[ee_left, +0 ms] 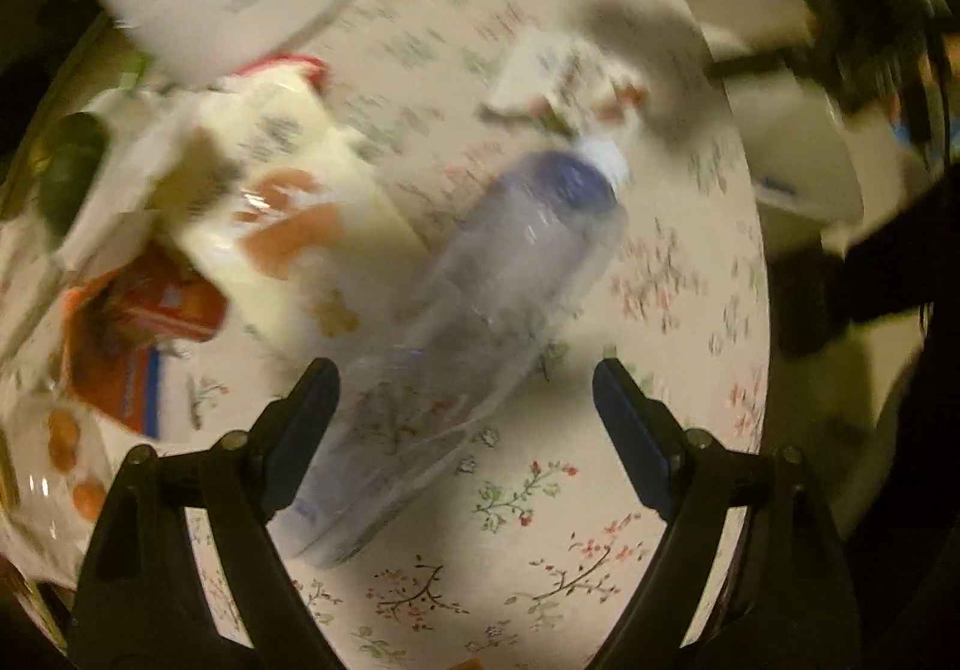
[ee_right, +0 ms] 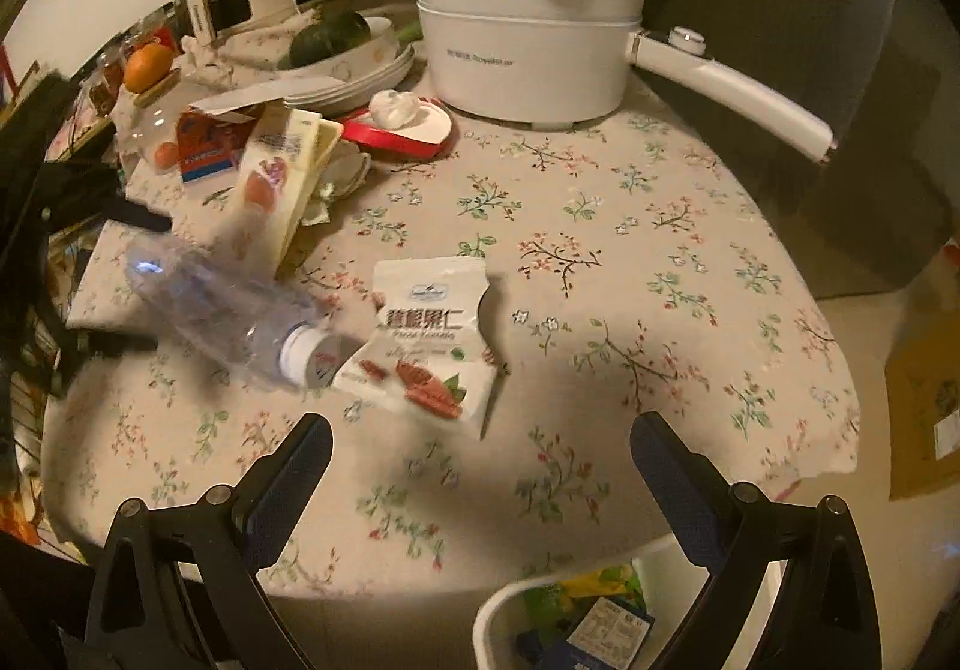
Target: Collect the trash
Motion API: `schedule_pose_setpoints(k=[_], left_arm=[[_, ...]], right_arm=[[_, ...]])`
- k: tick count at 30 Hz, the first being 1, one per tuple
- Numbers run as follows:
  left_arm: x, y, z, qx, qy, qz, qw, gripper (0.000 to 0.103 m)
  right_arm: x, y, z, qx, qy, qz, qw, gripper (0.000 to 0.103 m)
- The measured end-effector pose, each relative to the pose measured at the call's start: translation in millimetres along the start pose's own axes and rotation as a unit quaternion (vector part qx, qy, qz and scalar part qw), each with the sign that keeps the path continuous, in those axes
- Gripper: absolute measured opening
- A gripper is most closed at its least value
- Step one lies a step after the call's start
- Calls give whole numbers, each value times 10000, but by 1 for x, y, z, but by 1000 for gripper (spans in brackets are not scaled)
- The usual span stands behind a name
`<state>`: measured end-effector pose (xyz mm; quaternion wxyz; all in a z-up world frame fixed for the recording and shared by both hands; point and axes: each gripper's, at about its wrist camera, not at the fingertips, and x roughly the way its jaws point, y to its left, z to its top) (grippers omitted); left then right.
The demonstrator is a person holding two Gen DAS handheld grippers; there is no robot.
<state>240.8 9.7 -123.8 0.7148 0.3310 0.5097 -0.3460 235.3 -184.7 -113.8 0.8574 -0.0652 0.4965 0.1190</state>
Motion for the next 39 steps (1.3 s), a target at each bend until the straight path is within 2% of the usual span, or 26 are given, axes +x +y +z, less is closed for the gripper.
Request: schedule_pose_setpoints(k=[1,2,5,7,9,12,15,18,21,24,25,28,29,31,35,39], left_arm=[[4,-4,1,179,42,123,9998,86],[8,-6,1,229,160,86,9996,86],[15,-8,3,176,343,99,9992,86],[20,-8,1,-4,458,-22,9989,84],[24,-14,-2,-103,555,-64,9984,69],[28,-21,-9,-373,561,-70,9977,67],[26,-26,-18,-936,381,-63,9949,66],[21,-27,-30,-1657,126,-192,9859,65],[17,-28,-44,-2338,-123,-225,9719,65],[10,-34,-57,-2781,-316,-122,9600,64],[7,-36,-61,-2929,-383,-107,9553,64],[-2,-39,-69,-3196,-510,-85,9461,63],[-7,-41,-75,-3236,-557,-47,9445,63],[-17,-45,-77,-3371,-692,2,9389,63],[-36,-53,-80,-3566,-884,70,9301,63],[-49,-66,-86,-3662,-1019,83,9249,63]], right_arm=[[4,-3,3,39,28,45,10000,101],[8,-6,6,81,56,93,9999,101],[18,-13,11,176,137,202,9995,100],[26,-14,15,229,196,321,9990,98],[34,-14,19,280,263,424,9984,91],[46,-14,22,358,386,550,9971,78],[54,-11,23,413,452,710,9956,75],[60,-6,23,399,489,797,9948,73],[65,-1,23,363,531,789,9948,70],[71,4,20,294,592,641,9957,56],[71,7,20,235,574,621,9961,42],[66,10,17,254,573,769,9951,22],[63,11,16,263,569,795,9949,21],[57,12,13,297,546,854,9944,11],[38,10,8,353,454,845,9948,9],[14,7,-1,376,389,749,9957,9]])
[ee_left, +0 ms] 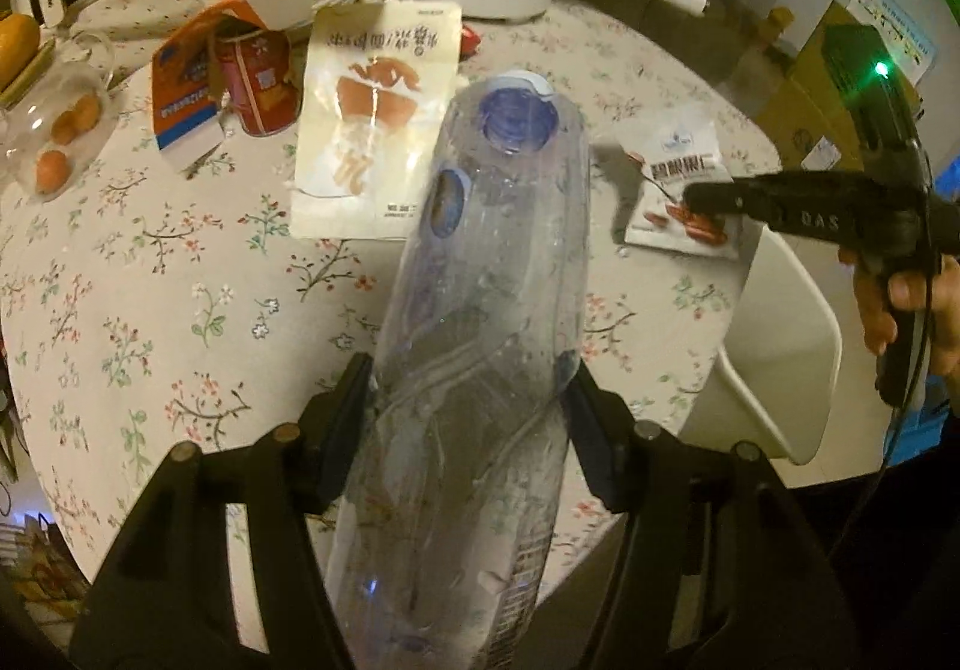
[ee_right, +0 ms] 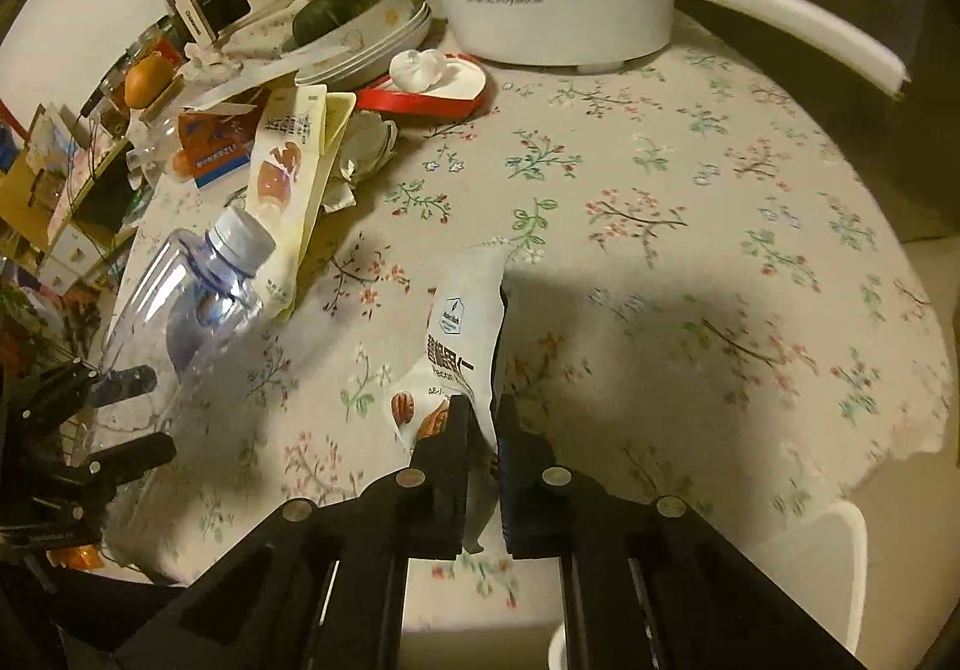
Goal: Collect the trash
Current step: 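Grasp the water bottle with the left gripper while the right gripper grasps the nut packet, then carry the bottle and nut packet over the white bin and release both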
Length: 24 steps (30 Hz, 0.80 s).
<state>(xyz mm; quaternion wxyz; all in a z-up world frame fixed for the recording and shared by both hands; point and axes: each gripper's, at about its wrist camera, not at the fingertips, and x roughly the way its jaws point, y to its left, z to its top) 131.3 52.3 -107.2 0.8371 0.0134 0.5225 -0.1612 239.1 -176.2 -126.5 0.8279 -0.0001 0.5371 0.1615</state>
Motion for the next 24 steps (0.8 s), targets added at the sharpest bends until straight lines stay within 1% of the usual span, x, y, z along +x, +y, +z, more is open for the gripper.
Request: schedule_pose_setpoints(k=[4,7,8,16,19,24], left_arm=[[-8,-14,1,0,-144,-26,9999,63],[-13,-27,14,58,-237,-84,9997,63],[-16,-32,13,89,-285,-100,9995,63],[-22,-61,13,195,-403,-481,9978,63],[-20,-75,19,271,-414,-626,9968,63],[-13,-101,20,485,-334,-815,9949,63]], right_arm=[[-26,-1,-12,12,-145,19,9999,9],[-44,-4,-21,74,-287,82,9995,9],[-49,-4,-24,89,-319,74,9994,9],[-86,-24,-60,265,-459,-196,9984,9],[-94,-41,-76,379,-426,-358,9977,9],[-93,-74,-100,654,-120,-721,9952,9]])
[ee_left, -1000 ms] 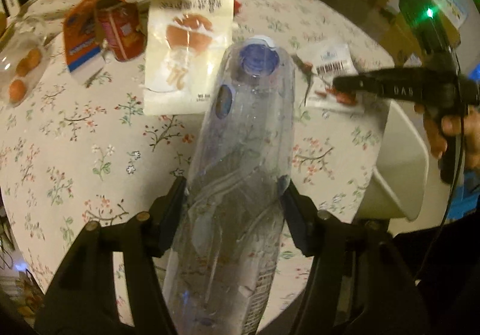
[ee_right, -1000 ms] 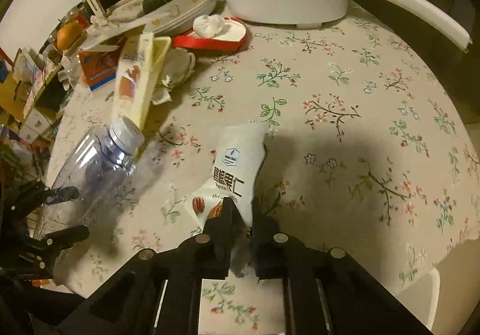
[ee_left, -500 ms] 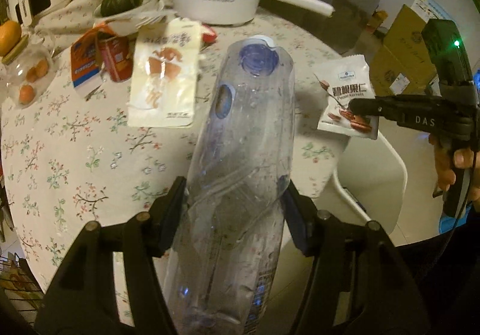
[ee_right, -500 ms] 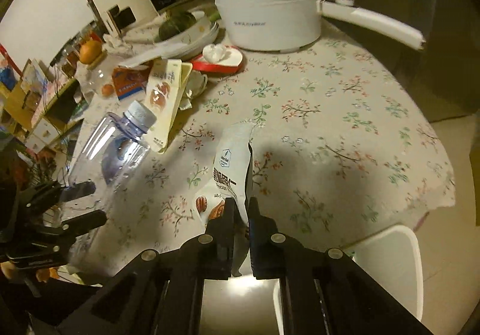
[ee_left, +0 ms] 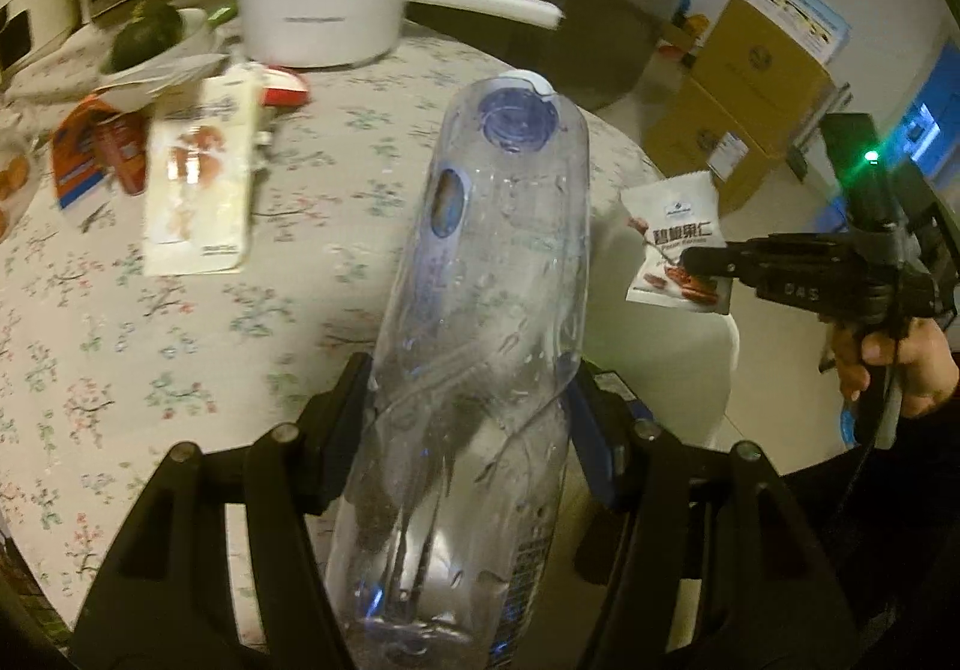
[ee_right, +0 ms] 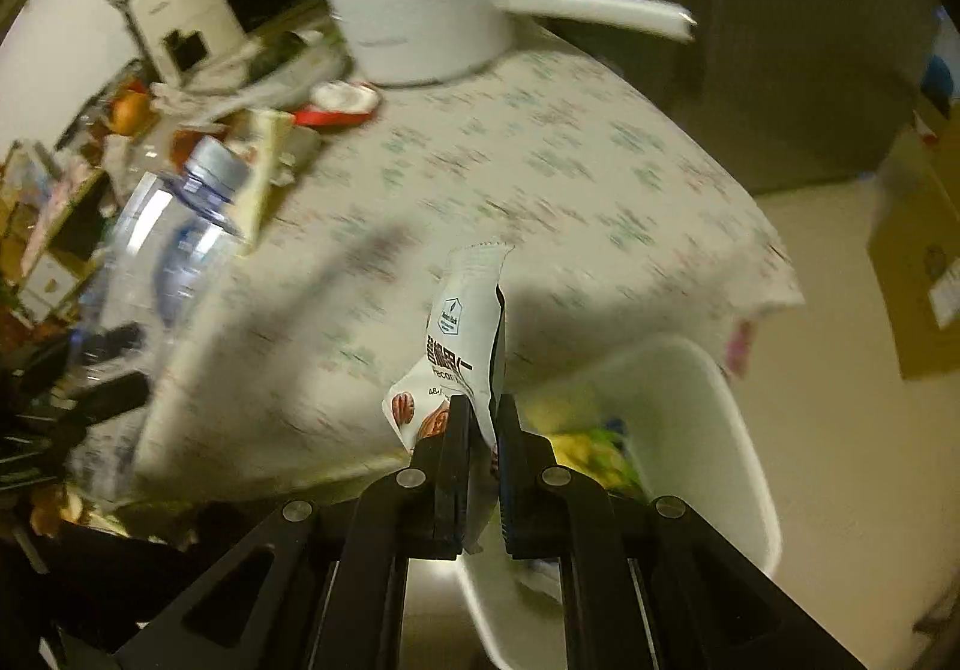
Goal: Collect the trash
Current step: 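Carry the bottle and nut packet over the white bin and release both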
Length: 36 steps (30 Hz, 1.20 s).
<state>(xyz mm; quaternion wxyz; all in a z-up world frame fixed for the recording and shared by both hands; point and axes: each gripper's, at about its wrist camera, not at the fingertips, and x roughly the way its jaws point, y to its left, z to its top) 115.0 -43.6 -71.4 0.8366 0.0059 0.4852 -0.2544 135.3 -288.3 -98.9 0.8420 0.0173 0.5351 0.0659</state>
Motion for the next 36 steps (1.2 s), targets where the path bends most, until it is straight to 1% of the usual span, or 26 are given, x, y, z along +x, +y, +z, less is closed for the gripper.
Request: schedule_pose_setpoints(k=[4,7,14,15,17,18,19,21,24,28,32,36], left_arm=[[16,-24,1,270,176,-141,9994,63],[28,-44,2,476,304,-247,9981,63],[54,-82,5,831,542,-441,9941,63],[58,-86,5,869,576,-463,9935,63],[67,-95,6,941,658,-486,9922,64],[71,-97,7,961,705,-503,9916,64],[75,-99,7,973,751,-519,9911,64],[82,-105,7,988,832,-549,9901,64],[93,-112,8,1038,953,-582,9883,64],[112,-123,7,1122,1270,-650,9834,64],[130,-134,6,1228,1539,-619,9785,64],[145,-142,10,1319,1569,-630,9767,65]], right_arm=[[11,-23,-15,203,360,-251,9988,9],[18,-37,-26,311,587,-357,9972,9],[17,-59,-41,478,719,-406,9954,15],[17,-63,-42,539,738,-396,9950,20],[15,-70,-45,677,774,-362,9940,36],[14,-73,-47,738,773,-390,9935,55],[12,-76,-49,776,748,-442,9932,64],[7,-82,-51,805,684,-509,9931,64],[0,-90,-55,908,599,-478,9929,64],[-8,-101,-59,1030,493,-492,9922,65],[-13,-108,-61,1154,441,-479,9912,66],[-13,-113,-61,1239,421,-483,9902,66]])
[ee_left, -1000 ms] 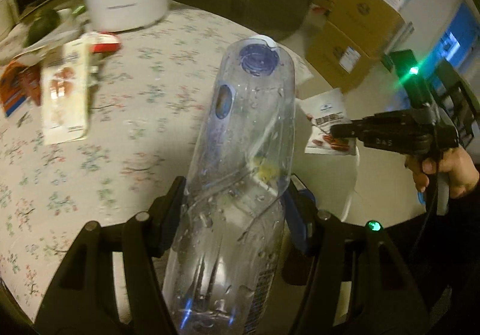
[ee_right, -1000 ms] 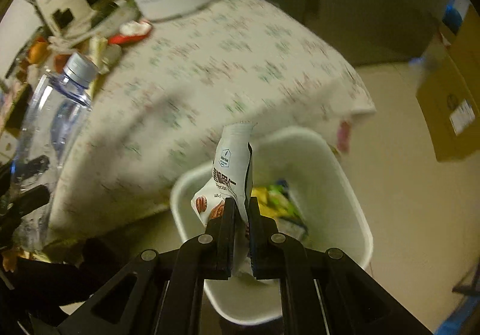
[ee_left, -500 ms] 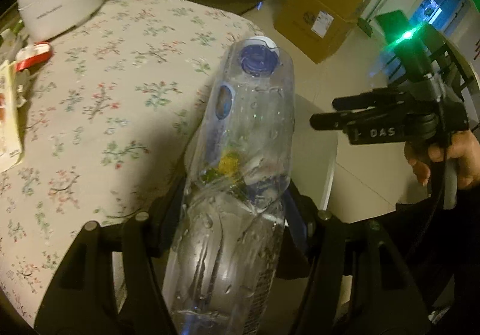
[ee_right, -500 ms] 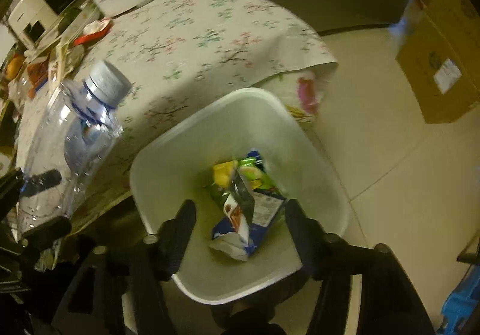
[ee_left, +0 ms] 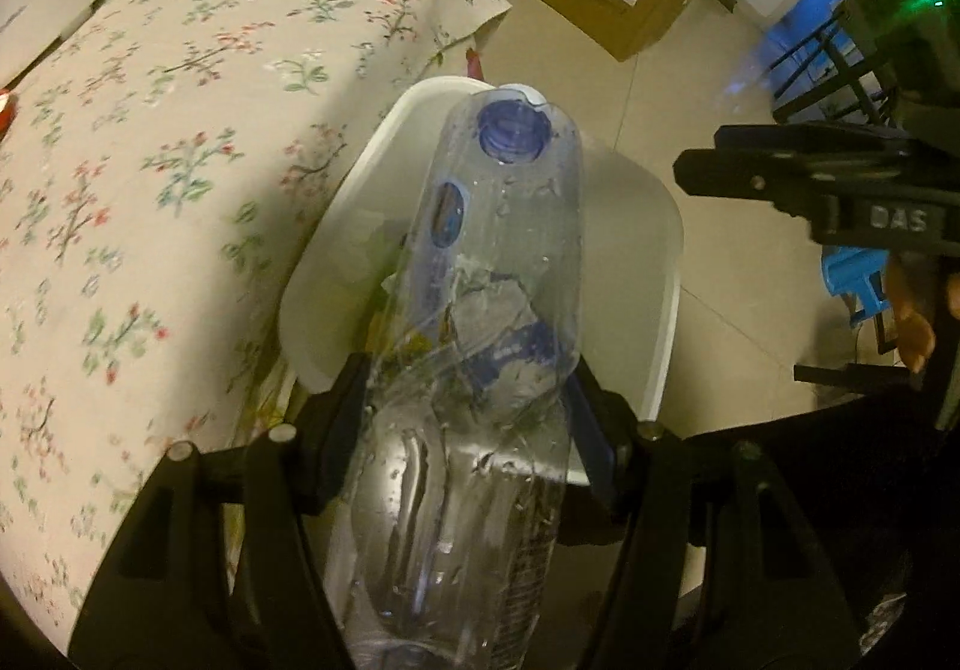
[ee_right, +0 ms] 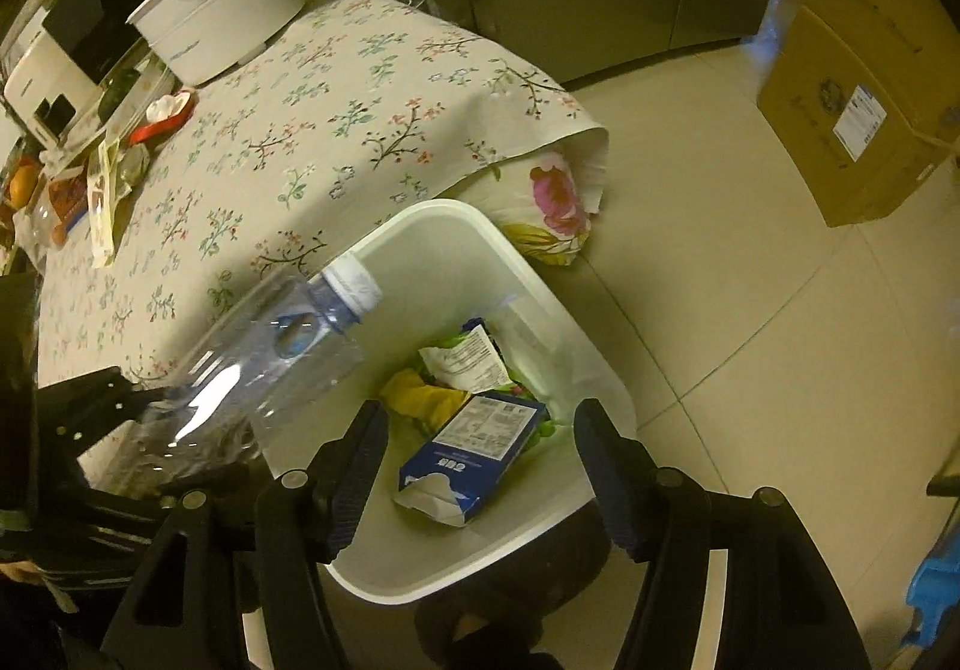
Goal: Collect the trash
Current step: 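Carry the bottle and nut packet over the white bin and release both, then return the left gripper to the table and grasp the white bread bag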
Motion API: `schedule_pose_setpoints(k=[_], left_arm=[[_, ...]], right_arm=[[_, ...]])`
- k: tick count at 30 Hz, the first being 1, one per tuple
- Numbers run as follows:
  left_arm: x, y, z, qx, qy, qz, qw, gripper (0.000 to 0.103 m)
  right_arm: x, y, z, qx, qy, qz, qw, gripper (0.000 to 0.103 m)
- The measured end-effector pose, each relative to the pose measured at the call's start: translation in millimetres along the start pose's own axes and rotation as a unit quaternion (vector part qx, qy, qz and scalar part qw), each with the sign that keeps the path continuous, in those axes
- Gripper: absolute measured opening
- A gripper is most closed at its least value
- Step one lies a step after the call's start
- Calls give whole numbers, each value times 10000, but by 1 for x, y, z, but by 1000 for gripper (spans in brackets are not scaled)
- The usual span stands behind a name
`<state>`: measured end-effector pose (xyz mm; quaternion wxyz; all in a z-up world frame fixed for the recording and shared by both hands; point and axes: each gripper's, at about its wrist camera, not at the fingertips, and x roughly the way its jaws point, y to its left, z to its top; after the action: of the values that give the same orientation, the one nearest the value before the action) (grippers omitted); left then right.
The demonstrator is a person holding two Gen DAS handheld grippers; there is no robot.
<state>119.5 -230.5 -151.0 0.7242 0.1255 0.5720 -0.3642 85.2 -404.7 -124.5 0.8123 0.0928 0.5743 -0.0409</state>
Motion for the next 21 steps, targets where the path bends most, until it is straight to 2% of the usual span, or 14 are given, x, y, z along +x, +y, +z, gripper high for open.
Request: schedule_pose_setpoints(k=[2,4,6,9,21], left_arm=[[5,-3,5,166,-60,-49,9998,65],[4,-6,6,267,-130,126,9995,67],[-2,-7,6,222,-222,27,9995,78],[-12,-1,6,101,-381,60,9992,83],[-42,21,-10,-72,-667,320,9972,84]], right_arm=[[-1,-2,1,41,-14,-5,10000,66],[-2,-3,2,87,-39,-6,10000,66],[-5,-4,4,107,-92,-20,9999,66],[-9,-5,6,111,-172,-14,9998,67],[-17,11,16,51,-330,64,9994,68]])
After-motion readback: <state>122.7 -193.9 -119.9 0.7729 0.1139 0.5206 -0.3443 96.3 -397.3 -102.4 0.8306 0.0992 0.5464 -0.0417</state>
